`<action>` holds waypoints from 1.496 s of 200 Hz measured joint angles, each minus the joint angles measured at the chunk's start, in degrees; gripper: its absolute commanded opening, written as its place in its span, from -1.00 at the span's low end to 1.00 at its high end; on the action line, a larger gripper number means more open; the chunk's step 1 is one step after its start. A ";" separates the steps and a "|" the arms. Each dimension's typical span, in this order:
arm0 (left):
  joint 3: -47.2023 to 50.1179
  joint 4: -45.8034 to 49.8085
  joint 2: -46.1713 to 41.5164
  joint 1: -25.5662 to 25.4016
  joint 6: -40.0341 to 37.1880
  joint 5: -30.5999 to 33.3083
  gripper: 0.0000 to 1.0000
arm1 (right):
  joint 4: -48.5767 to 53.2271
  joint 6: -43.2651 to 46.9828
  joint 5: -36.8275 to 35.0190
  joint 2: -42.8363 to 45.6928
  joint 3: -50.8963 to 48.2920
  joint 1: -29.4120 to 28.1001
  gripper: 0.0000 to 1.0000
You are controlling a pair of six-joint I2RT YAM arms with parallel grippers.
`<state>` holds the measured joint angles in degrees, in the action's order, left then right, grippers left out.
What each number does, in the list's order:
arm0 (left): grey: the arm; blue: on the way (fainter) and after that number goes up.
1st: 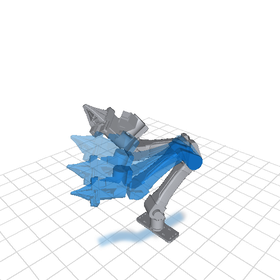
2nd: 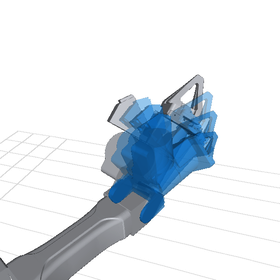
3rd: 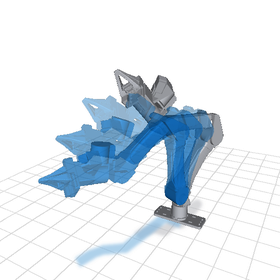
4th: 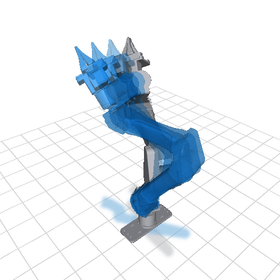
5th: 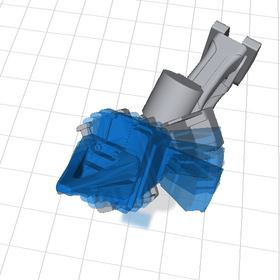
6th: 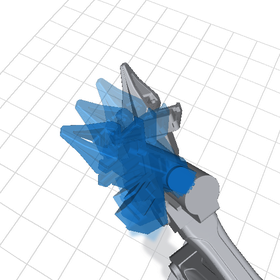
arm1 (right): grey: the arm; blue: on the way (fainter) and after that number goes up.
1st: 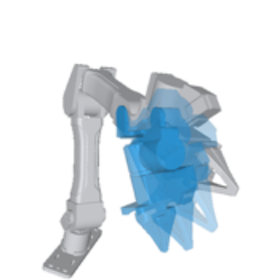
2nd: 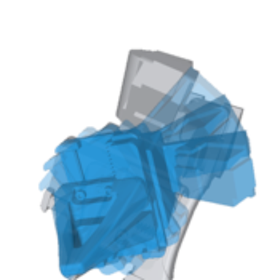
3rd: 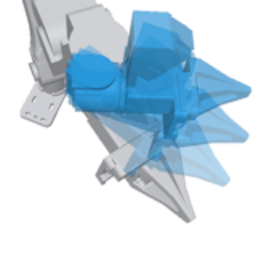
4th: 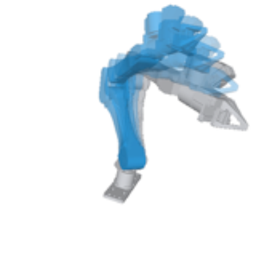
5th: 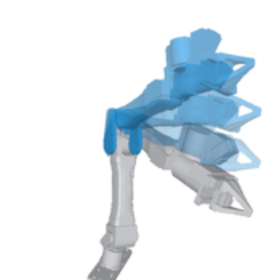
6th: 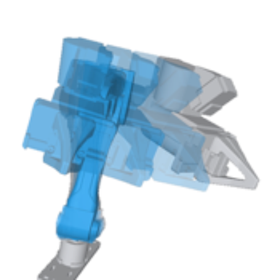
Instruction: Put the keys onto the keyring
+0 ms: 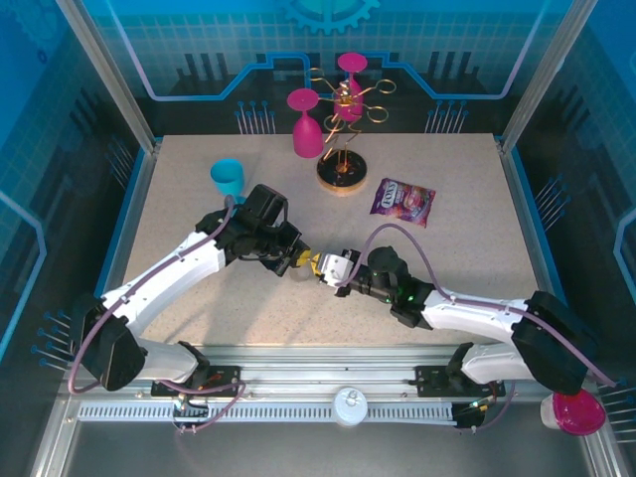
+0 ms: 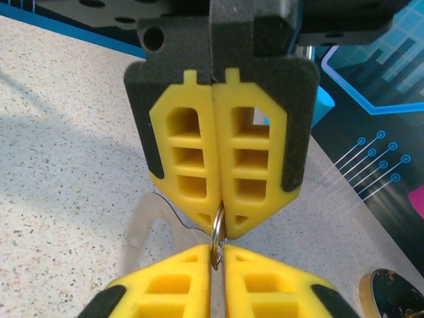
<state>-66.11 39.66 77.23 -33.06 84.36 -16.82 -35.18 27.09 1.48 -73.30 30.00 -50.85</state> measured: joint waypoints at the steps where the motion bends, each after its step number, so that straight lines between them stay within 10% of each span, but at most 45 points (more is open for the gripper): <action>1: 0.00 0.00 -0.02 0.00 0.00 0.02 -1.00 | -0.02 0.02 0.00 -0.04 0.00 0.00 -0.84; 39: 0.50 -0.11 -0.70 0.28 0.90 0.04 -1.00 | -1.29 0.35 0.00 -0.90 0.26 -0.02 -1.00; 72: 1.46 -1.62 -1.60 0.31 -1.05 0.50 0.07 | -1.22 -0.81 0.50 -0.92 0.37 0.22 -1.00; 104: 1.95 -2.80 -5.62 1.14 -11.32 7.21 0.43 | 1.68 -4.96 5.31 1.57 0.37 3.23 -1.00; 150: 7.63 -14.40 -17.44 2.05 -49.90 17.03 0.38 | 11.54 -12.07 18.23 6.99 2.38 11.50 -1.00; 209: 15.45 -17.46 -22.38 2.05 -98.16 0.48 0.12 | 34.67 -11.82 29.16 9.29 14.49 13.81 -1.00; 299: 13.66 -15.56 -15.61 0.90 -117.96 -14.69 -0.09 | 60.04 -4.07 29.90 6.60 28.85 11.78 -1.00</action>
<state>-52.45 24.10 61.63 -32.16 -33.61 -31.51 24.86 23.03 31.38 -66.70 58.85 -39.07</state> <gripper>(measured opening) 0.478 0.058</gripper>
